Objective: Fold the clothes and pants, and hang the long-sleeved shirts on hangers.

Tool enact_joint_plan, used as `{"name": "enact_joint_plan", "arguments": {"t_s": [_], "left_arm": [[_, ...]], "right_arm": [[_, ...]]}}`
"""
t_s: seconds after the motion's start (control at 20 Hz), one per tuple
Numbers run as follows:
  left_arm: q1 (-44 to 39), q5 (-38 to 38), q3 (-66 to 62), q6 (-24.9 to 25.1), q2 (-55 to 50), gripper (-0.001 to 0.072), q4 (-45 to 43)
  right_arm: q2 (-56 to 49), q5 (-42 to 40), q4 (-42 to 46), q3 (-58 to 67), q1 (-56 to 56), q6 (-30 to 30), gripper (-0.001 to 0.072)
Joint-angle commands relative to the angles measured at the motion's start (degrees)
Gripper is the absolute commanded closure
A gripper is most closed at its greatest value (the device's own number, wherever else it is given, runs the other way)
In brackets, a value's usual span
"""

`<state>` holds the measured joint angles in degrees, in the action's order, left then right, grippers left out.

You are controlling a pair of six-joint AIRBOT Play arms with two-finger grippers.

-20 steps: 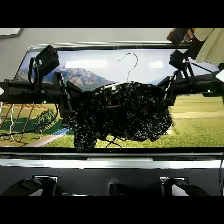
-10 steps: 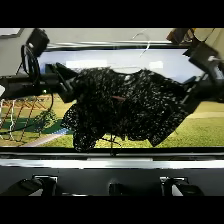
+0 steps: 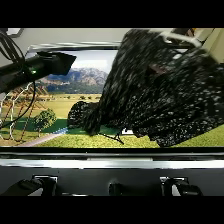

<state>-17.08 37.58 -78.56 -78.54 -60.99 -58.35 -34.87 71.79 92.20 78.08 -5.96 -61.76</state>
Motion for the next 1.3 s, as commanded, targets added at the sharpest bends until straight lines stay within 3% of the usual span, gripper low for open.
{"name": "enact_joint_plan", "arguments": {"t_s": [0.0,0.15,0.35,0.45,0.9,1.25], "left_arm": [[0.0,-1.4,0.0,-4.6,0.0,0.0095,-0.1],[-0.2,-1.0,0.0,-4.7,0.0,0.0095,0.3],[-0.2,-1.0,0.0,-5.0,-0.1,0.0097,0.3],[-0.2,-1.0,0.0,-5.7,-0.1,0.0099,0.3],[-0.2,-1.0,0.0,-5.7,-0.1,0.0106,0.3],[-0.2,-1.0,0.0,-5.8,-1.2,0.0108,0.3]], "right_arm": [[2.6,2.6,17.0,1.3,0.0,-21.9,0.0685],[0.6,7.9,27.5,6.8,0.0,-29.1,0.0686],[-7.3,22.0,40.1,15.8,0.0,-30.5,0.0686],[-10.8,24.4,44.8,18.9,0.0,-33.4,0.0686],[-18.7,9.8,62.6,20.8,0.0,-44.5,0.0687],[-25.4,2.7,73.5,26.1,0.0,-47.3,0.0687]]}}
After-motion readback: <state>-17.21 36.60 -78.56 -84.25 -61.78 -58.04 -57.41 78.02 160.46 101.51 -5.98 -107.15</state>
